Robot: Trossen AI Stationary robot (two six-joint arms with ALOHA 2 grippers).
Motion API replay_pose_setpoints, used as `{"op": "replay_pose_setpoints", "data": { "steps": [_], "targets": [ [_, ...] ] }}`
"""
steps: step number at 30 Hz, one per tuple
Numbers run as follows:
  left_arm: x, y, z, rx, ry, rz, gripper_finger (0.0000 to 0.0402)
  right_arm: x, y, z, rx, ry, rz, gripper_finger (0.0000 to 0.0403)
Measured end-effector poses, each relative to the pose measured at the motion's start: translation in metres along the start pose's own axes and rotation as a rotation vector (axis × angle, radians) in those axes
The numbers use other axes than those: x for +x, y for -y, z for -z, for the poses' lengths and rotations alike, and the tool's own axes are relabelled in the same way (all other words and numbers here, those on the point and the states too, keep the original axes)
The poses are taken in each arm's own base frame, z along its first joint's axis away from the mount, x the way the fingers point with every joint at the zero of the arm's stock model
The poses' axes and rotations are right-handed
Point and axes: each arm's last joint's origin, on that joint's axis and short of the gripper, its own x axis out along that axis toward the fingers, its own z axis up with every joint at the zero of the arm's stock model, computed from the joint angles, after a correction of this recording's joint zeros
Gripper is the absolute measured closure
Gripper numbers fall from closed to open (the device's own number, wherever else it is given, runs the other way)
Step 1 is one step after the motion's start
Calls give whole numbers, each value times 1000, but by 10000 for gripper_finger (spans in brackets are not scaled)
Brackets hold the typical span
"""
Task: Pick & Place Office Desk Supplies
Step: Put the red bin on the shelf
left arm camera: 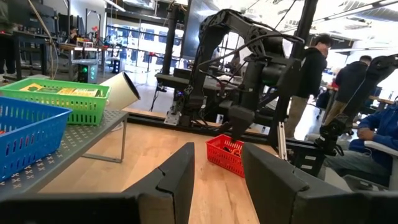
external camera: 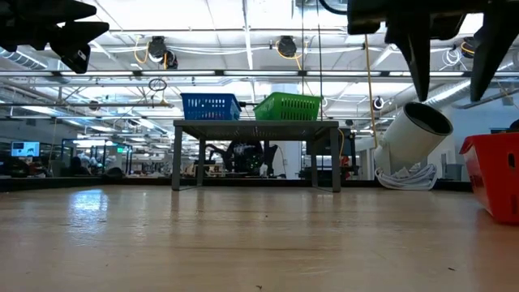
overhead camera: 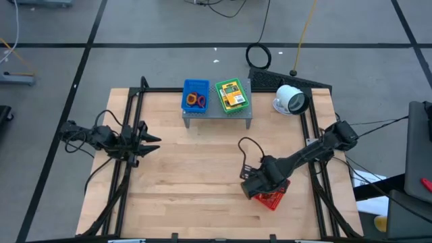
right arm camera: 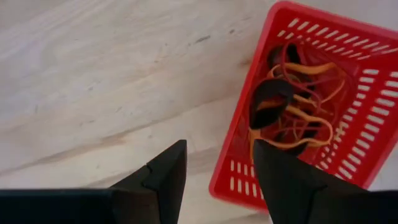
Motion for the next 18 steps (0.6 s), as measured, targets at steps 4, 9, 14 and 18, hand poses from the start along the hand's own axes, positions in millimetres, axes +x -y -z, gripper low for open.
{"op": "replay_pose_setpoints", "data": {
  "steps": [4,9,14,18],
  "targets": [
    [0,0,0,0,0,0,261,6,-3,-1,17,6,40,229],
    [0,0,0,0,0,0,261,13,-5,-2,26,39,72,229],
    [0,0,0,0,0,0,261,22,-7,-5,51,51,82,229],
    [0,0,0,0,0,0,261,33,-7,-8,64,49,85,229]
  ]
}}
